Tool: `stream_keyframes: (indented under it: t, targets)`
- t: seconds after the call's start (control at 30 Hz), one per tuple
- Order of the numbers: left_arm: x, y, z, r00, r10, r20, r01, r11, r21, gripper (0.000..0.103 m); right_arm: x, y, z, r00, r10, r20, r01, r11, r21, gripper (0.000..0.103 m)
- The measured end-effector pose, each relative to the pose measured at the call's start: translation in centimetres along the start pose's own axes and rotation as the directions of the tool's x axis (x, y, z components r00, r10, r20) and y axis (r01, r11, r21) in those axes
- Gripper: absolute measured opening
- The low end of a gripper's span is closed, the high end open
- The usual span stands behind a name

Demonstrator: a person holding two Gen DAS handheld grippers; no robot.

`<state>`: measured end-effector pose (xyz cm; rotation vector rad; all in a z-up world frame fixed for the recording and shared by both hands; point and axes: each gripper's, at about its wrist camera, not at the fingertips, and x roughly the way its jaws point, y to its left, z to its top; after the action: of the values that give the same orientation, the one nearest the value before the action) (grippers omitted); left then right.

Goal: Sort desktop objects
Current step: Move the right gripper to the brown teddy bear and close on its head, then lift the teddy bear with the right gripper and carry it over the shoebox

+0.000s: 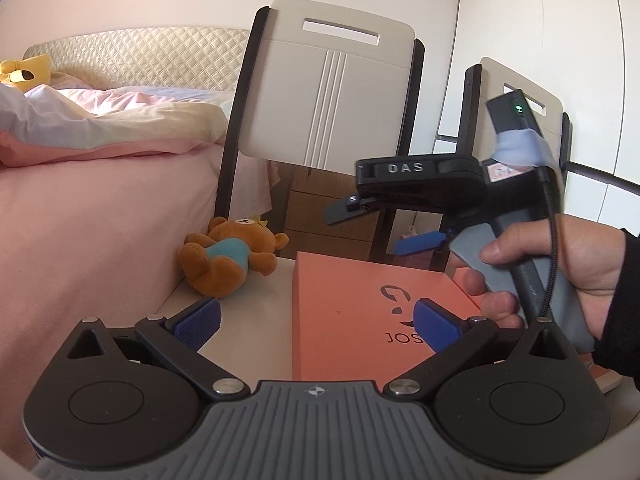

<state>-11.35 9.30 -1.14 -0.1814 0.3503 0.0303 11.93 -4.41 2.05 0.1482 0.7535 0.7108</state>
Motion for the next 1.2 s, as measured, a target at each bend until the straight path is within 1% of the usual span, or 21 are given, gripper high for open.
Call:
stream_keyframes:
  t: [0.07, 0.13, 0.27, 0.33, 0.4, 0.47, 0.6, 0.77, 0.9, 0.93, 1.0, 1.2]
  targets:
    - [0.0, 0.0, 0.0, 1.000, -0.001, 0.000, 0.001, 1.000, -0.004, 0.103, 1.8, 0.5, 0.8, 1.000, 0.001, -0.019, -0.001, 1.000, -0.002, 0.102]
    - [0.0, 0.1, 0.0, 1.000, -0.001, -0.003, 0.001, 1.000, -0.007, 0.103, 3.7, 0.6, 1.7, 0.999, 0.019, -0.043, -0.019, 1.000, 0.009, 0.102]
    - [0.2, 0.3, 0.1, 1.000, 0.019, -0.010, -0.019, 1.000, -0.013, 0.103, 7.4, 0.8, 3.2, 0.995, 0.037, -0.091, -0.036, 0.999, 0.016, 0.102]
    - [0.3, 0.4, 0.2, 0.999, 0.028, -0.019, -0.029, 0.999, -0.016, 0.103, 8.9, 1.0, 3.7, 0.992, 0.026, -0.123, -0.025, 1.000, 0.005, 0.102]
    - [0.3, 0.5, 0.2, 0.999, 0.023, -0.024, -0.024, 1.000, -0.021, 0.103, 10.3, 1.1, 4.4, 0.988, -0.001, -0.155, 0.001, 1.000, -0.006, 0.102]
    - [0.4, 0.6, 0.3, 0.999, 0.035, -0.029, -0.035, 0.999, -0.026, 0.103, 11.8, 1.2, 5.2, 0.984, -0.024, -0.176, 0.022, 1.000, -0.016, 0.102]
    - [0.5, 1.3, 0.4, 0.999, 0.031, -0.032, -0.033, 0.998, -0.052, 0.103, 15.1, 1.2, 6.7, 0.978, -0.042, -0.205, 0.045, 0.999, 0.013, 0.102]
    - [0.6, 2.3, 0.6, 0.999, 0.015, -0.039, -0.019, 0.995, -0.098, 0.103, 19.6, 1.8, 7.5, 0.971, -0.069, -0.228, 0.081, 0.996, 0.043, 0.102]
    - [0.6, 2.5, 0.6, 0.999, 0.000, -0.041, -0.004, 0.995, -0.104, 0.103, 22.4, 2.2, 7.2, 0.972, -0.088, -0.218, 0.110, 0.990, 0.093, 0.099]
    - [0.6, 2.5, 0.6, 0.999, -0.002, -0.041, -0.002, 0.995, -0.104, 0.103, 23.0, 2.3, 7.1, 0.970, -0.104, -0.218, 0.128, 0.987, 0.102, 0.098]
    - [0.6, 2.6, 0.5, 0.999, -0.015, -0.045, 0.010, 0.994, -0.110, 0.103, 23.8, 2.6, 6.9, 0.964, -0.162, -0.211, 0.187, 0.977, 0.103, 0.097]
    - [0.7, 3.3, 0.6, 0.998, -0.031, -0.046, 0.024, 0.990, -0.140, 0.103, 25.5, 2.0, 6.9, 0.952, -0.240, -0.188, 0.266, 0.956, 0.123, 0.097]
